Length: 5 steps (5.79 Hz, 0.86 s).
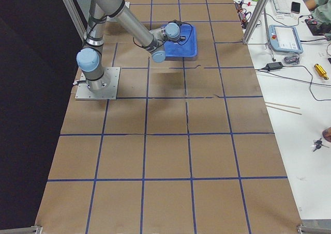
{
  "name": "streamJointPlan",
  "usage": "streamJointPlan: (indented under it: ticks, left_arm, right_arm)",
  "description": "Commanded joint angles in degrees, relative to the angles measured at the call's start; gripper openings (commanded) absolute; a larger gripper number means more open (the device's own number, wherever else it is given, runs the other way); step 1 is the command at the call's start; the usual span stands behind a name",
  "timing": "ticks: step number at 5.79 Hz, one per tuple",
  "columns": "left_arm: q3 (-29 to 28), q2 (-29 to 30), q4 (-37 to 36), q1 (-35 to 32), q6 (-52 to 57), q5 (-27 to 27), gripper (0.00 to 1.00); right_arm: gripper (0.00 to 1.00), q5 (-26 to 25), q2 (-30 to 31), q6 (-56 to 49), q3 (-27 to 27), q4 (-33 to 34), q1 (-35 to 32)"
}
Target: Assemble white blocks and place on blue tray
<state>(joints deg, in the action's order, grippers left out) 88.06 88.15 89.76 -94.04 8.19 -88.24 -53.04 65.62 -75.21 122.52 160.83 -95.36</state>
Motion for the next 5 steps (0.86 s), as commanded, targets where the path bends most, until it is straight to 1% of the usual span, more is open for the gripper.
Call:
streamJointPlan:
  ticks: [1, 5]
  left_arm:
    - [0.0, 0.0, -0.1, 0.0, -0.2, 0.0, 0.99]
    - [0.0, 0.0, -0.1, 0.1, -0.2, 0.0, 0.99]
  right_arm:
    - [0.31, 0.2, -0.7, 0.1, 0.0, 0.0, 0.0]
    - [0.31, 0.3, -0.9, 0.2, 0.6, -0.3, -0.1]
